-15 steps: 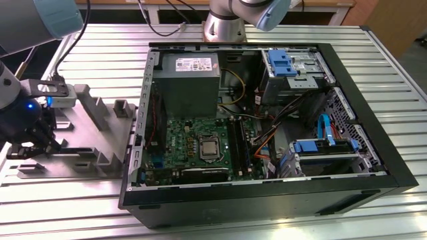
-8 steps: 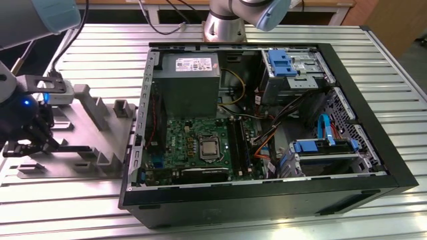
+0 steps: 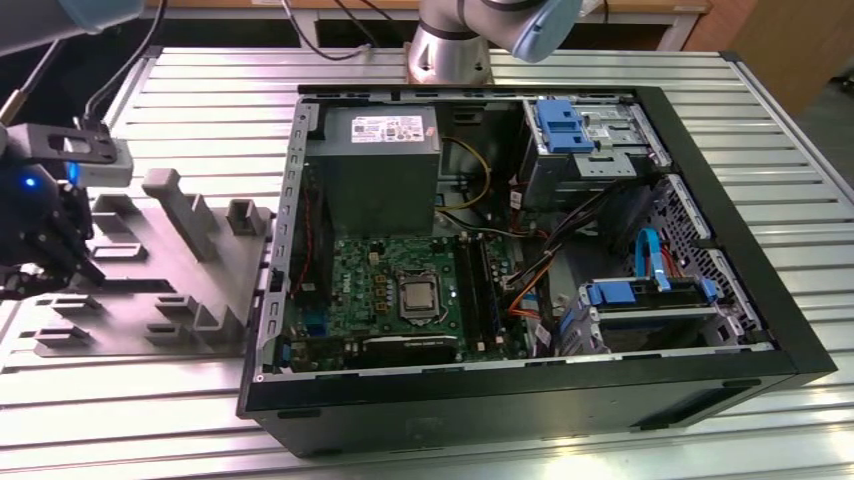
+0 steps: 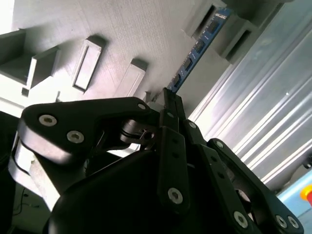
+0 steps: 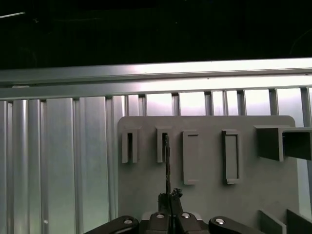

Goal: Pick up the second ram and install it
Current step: 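Pick up the second ram and move it above second insertion slot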

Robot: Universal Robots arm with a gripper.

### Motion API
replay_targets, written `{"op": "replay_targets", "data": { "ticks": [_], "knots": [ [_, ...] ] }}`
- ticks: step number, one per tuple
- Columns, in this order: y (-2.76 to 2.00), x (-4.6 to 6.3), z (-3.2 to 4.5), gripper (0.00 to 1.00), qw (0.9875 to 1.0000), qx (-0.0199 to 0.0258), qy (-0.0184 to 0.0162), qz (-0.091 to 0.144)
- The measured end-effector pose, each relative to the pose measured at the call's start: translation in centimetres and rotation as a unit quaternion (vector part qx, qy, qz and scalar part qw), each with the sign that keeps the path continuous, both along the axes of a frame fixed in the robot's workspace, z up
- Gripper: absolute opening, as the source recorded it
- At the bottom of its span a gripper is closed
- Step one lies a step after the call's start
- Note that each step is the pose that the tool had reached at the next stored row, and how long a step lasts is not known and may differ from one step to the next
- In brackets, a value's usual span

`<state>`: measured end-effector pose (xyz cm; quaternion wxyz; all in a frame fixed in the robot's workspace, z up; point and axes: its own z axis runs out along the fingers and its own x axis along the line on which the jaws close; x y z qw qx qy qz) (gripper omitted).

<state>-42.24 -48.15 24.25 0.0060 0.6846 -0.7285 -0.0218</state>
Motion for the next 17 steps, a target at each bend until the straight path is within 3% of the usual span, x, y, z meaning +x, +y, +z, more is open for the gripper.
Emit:
{"op": "replay_targets", "data": {
  "ticks": [16, 17],
  "knots": [
    [0.00, 0.0, 6.37, 0.11, 1.0000, 0.0000, 0.0000, 0.000],
    [0.00, 0.0, 7.50, 0.11, 1.0000, 0.0000, 0.0000, 0.000]
  ]
}}
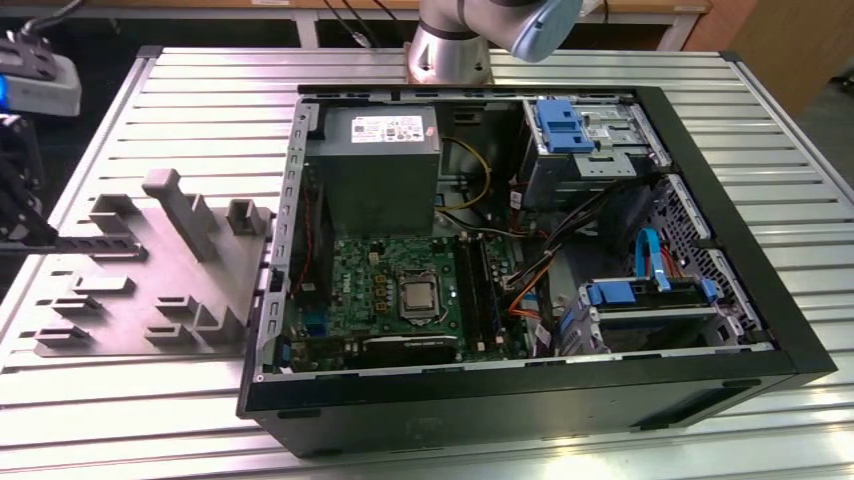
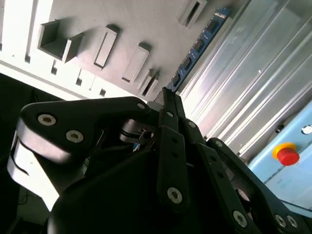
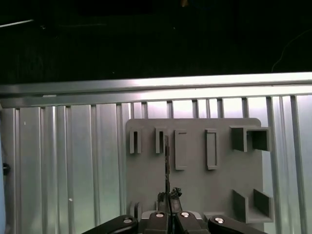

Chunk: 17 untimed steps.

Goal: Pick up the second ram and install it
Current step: 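Pick up the second ram and move it above second insertion slot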

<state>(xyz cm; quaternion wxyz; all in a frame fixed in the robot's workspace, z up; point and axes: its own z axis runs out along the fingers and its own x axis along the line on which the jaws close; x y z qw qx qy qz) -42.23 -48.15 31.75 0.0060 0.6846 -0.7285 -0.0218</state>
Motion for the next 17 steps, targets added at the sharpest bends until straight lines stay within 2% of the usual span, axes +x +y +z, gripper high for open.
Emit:
{"op": "replay_targets", "data": {
  "ticks": [5, 11, 15, 17],
  "knots": [
    [0.00, 0.0, 2.25, 0.11, 1.0000, 0.0001, -0.0001, 0.000],
    [0.00, 0.0, 4.43, 0.11, 1.0000, 0.0000, 0.0000, 0.000],
    [0.00, 0.0, 5.60, 0.11, 1.0000, 0.0000, 0.0000, 0.000],
    [0.00, 0.0, 5.69, 0.11, 1.0000, 0.0001, -0.0001, 0.000]
  ]
}}
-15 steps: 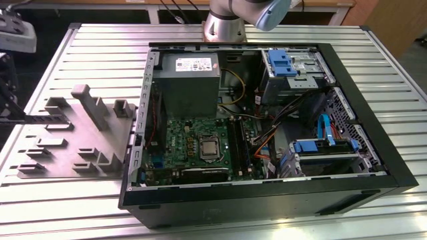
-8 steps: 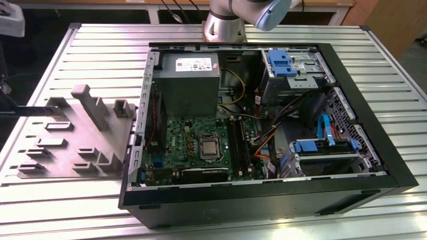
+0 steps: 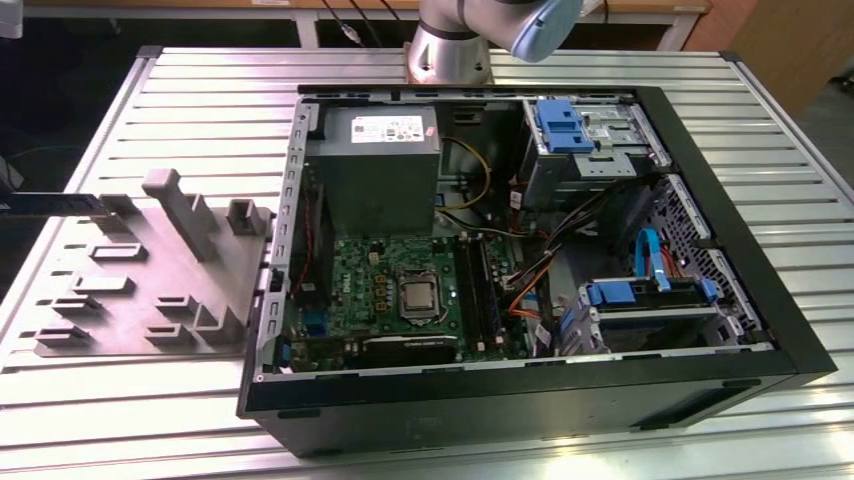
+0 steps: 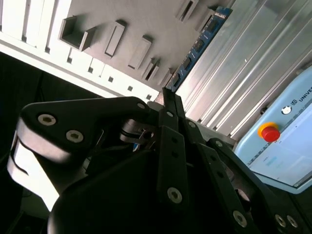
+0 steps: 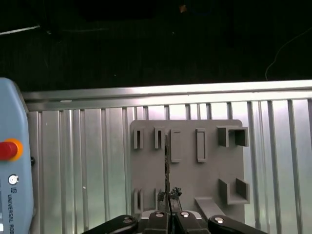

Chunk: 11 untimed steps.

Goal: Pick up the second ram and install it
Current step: 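Pick up the second ram and move it above second insertion slot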

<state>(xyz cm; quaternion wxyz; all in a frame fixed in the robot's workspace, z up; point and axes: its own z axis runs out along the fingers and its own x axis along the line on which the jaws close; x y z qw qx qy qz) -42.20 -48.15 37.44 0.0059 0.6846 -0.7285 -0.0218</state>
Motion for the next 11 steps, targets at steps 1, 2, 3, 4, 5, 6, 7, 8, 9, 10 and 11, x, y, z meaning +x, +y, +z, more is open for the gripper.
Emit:
{"op": "replay_targets", "data": {
  "ticks": [1, 2, 3, 4, 5, 6, 7, 8, 9, 10, 11],
  "knots": [
    [0.00, 0.00, 0.00, 0.11, 1.0000, 0.0000, -0.0001, 0.000],
    [0.00, 0.00, 0.00, 0.11, 1.0000, 0.0000, -0.0001, 0.000],
    [0.00, 0.00, 0.00, 0.11, 1.0000, 0.0000, 0.0000, 0.000],
    [0.00, 0.00, 0.02, 0.11, 1.0000, 0.0000, 0.0000, 0.000],
    [0.00, 0.00, 0.02, 0.11, 1.0000, 0.0000, 0.0000, 0.000],
    [0.00, 0.00, 0.02, 0.11, 1.0000, 0.0000, 0.0001, 0.000],
    [0.00, 0.00, 0.03, 0.11, 1.0000, 0.0000, 0.0000, 0.000],
    [0.00, 0.05, 0.04, 0.11, 1.0000, -0.0001, 0.0001, 0.000],
    [0.00, 0.14, 0.05, 0.11, 1.0000, -0.0001, 0.0002, 0.000],
    [0.00, 0.27, 0.03, 0.11, 1.0000, -0.0001, 0.0001, 0.000],
    [0.00, 0.48, 0.03, 0.11, 1.0000, 0.0000, 0.0001, 0.000]
  ]
}}
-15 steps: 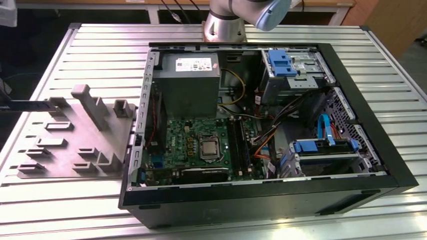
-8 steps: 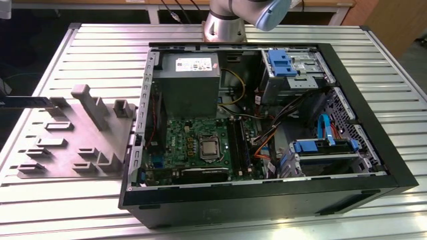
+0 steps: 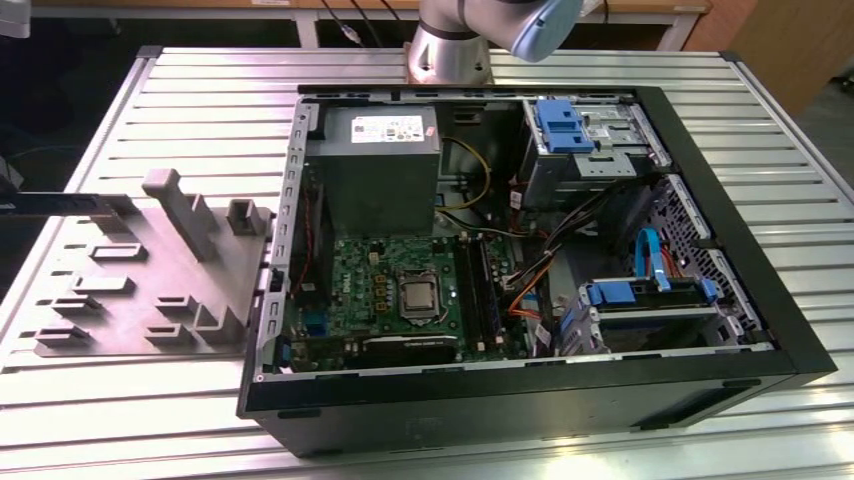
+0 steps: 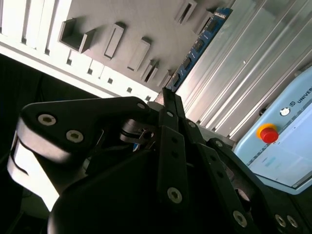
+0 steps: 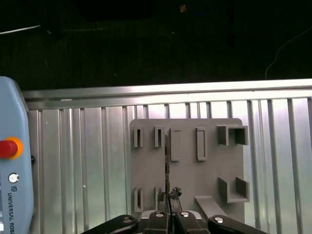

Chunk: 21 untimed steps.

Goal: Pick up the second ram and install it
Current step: 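Pick up the second ram and move it above second insertion slot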

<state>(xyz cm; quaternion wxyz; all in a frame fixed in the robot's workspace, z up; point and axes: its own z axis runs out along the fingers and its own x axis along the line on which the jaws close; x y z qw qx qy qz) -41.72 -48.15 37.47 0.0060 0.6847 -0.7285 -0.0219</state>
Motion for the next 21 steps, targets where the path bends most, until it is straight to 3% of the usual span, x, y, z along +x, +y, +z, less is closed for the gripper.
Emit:
{"op": "replay_targets", "data": {
  "ticks": [11, 14, 18, 21],
  "knots": [
    [0.00, 3.4, 0.00, 0.11, 1.0000, 0.0001, 0.0007, 0.000],
    [0.00, 3.6, 0.09, 0.11, 1.0000, 0.0000, 0.0010, 0.000],
    [0.00, 3.6, 0.93, 0.11, 1.0000, 0.0001, 0.0012, 0.000],
    [0.00, 3.7, 0.94, 0.11, 1.0000, 0.0002, 0.0012, 0.000]
  ]
}}
